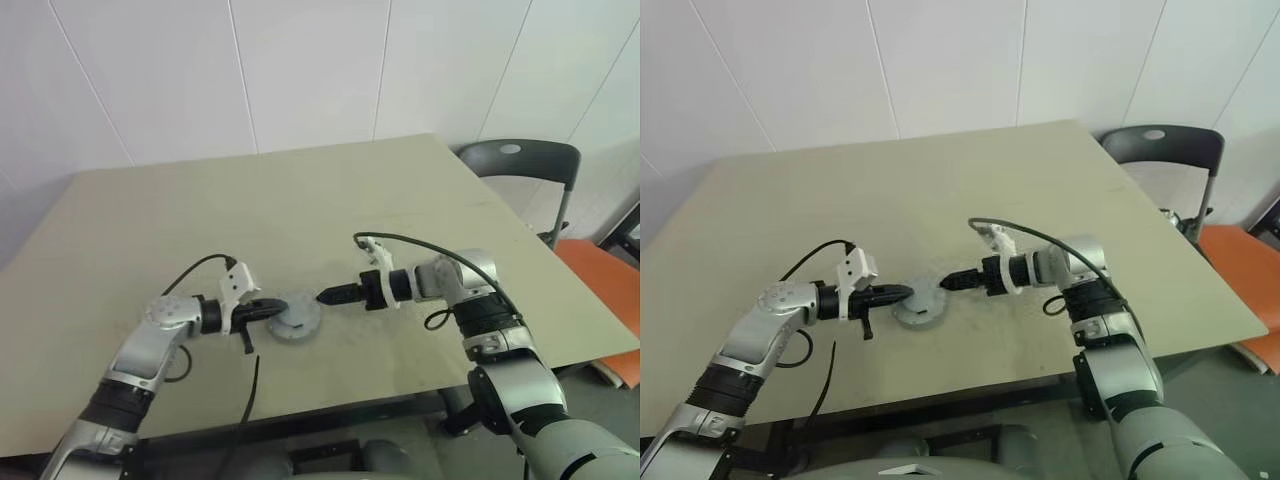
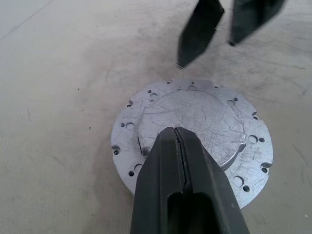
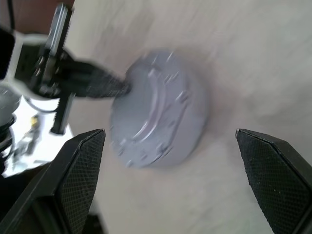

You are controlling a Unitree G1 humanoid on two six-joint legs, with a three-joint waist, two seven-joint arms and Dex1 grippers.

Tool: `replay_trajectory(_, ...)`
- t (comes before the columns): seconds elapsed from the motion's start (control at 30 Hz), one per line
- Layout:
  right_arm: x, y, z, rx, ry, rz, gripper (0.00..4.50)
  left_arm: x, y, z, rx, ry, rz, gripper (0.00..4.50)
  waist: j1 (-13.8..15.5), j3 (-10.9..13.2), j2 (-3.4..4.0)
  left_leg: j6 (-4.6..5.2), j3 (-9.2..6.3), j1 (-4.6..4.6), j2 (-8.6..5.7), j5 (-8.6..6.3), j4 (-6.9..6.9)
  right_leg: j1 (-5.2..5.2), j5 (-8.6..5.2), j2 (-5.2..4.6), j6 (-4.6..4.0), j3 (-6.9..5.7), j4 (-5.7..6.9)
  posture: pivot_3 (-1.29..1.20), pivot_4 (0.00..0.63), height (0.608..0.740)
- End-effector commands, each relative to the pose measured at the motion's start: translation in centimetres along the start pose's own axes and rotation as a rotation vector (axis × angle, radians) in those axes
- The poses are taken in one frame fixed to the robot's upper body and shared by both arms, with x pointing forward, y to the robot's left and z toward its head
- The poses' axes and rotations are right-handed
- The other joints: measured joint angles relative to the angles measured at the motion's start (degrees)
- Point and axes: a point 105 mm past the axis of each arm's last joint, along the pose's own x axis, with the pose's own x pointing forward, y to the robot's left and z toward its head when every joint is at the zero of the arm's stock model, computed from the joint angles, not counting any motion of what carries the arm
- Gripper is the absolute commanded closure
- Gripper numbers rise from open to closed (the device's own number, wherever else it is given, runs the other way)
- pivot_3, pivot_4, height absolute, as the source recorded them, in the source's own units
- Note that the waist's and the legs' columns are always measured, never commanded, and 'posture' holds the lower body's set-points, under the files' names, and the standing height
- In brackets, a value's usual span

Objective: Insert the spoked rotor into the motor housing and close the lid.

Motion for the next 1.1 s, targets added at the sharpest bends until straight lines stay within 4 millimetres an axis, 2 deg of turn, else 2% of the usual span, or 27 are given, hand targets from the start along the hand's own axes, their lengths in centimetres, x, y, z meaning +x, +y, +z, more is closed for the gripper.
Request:
replay_trajectory(0.03,0.4,1.4,0.5,0.028,0.002,0.037,0.04,-0.6,-1.3,-6.5,-0.159,0.223,-0.014,4.50,-0.02,0.00,0.00,0.00,0.00,0.01,0.00,0.00,0.00,0.00,0.00,0.01,0.00,0.00,0.00,0.00,0.000,0.740)
replay_trajectory(0.23,1.6,1.0,-0.6,0.066,0.025,-0.022,0.04,-0.7,-1.5,-6.6,-0.158,0.227,-0.022,4.50,-0.02,-0.04,-0.04,0.00,0.01,0.00,0.00,0.00,-0.01,0.00,0.05,0.00,0.09,0.00,-0.01,0.00,0.000,0.740)
replay_trajectory(0.47,2.0,-0.5,-1.2,0.065,0.053,-0.154,0.04,-0.8,-1.8,-6.7,-0.153,0.236,-0.037,4.50,-0.93,-0.30,0.10,0.00,-0.01,0.09,0.00,0.00,-0.07,0.06,0.02,0.01,0.05,0.01,0.00,0.00,0.000,0.740)
replay_trajectory(0.63,2.6,0.3,-1.7,0.065,0.082,-0.133,0.04,-0.8,-2.0,-6.6,-0.154,0.232,-0.045,4.50,-1.22,-0.49,0.19,0.00,-0.01,0.14,-0.02,0.00,-0.04,0.12,-0.05,-0.01,-0.03,-0.01,-0.02,0.00,0.000,0.740)
replay_trajectory(0.77,3.6,2.2,-1.7,0.102,0.098,-0.042,0.04,-0.8,-2.1,-6.6,-0.155,0.230,-0.048,4.50,-1.28,-0.60,0.13,0.00,-0.01,0.13,-0.03,0.00,-0.06,0.12,0.01,0.00,0.07,-0.01,-0.01,0.00,0.000,0.740)
replay_trajectory(0.93,4.8,4.1,-0.4,0.240,0.041,0.128,0.04,-0.7,-2.1,-6.5,-0.154,0.224,-0.043,4.50,-1.49,-0.62,0.09,0.00,-0.01,0.12,-0.02,0.00,-0.09,0.09,0.04,0.00,0.11,0.02,0.00,0.00,0.000,0.740)
replay_trajectory(1.07,5.1,3.7,0.1,0.332,0.001,0.140,0.04,-0.7,-2.1,-6.5,-0.152,0.223,-0.040,4.50,-1.97,-0.61,0.11,0.00,-0.05,0.14,-0.01,0.00,-0.11,0.06,0.04,0.06,0.09,0.05,0.07,0.00,0.000,0.740)
replay_trajectory(1.1,5.1,3.4,0.0,0.348,-0.006,0.131,0.20,-0.7,-2.1,-6.5,-0.152,0.222,-0.040,4.50,-2.20,-0.61,0.11,0.00,-0.09,0.13,-0.01,0.00,-0.14,0.05,0.04,0.08,0.09,0.05,0.08,0.00,0.000,0.740)
